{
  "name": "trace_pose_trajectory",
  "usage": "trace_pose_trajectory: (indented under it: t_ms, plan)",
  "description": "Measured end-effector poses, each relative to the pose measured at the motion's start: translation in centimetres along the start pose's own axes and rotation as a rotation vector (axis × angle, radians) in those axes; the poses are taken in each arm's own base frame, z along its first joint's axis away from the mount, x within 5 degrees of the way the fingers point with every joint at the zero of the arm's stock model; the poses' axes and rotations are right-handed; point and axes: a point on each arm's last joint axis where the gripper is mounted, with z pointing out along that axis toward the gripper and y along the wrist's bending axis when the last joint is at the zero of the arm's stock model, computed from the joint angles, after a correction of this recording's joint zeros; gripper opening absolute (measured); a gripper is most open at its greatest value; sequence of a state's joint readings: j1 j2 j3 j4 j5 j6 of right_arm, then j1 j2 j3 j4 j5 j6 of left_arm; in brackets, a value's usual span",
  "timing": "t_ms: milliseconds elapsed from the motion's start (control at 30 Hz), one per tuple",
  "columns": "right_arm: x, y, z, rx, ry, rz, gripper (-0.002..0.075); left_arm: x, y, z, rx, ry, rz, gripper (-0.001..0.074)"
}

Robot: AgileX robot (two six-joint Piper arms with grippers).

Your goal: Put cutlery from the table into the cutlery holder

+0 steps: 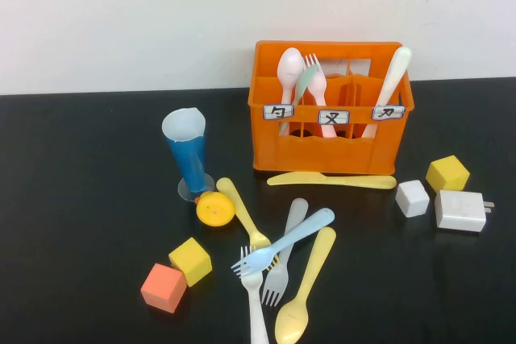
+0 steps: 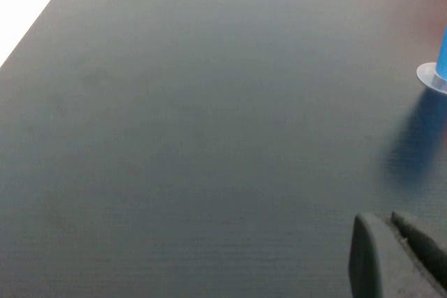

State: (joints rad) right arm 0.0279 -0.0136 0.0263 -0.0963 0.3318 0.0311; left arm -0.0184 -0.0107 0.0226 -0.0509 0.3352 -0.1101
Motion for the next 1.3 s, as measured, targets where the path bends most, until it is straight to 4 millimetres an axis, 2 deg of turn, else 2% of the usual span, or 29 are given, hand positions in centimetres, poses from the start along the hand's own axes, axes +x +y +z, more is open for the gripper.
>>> trace_pose_trajectory:
  t_ms: [1300]
  plan:
    - [0.00,0.00,0.00,0.000,0.000,0.000,-0.0003,-0.01,-0.08,0.00,0.009,-0.001,-0.036,-0.0001]
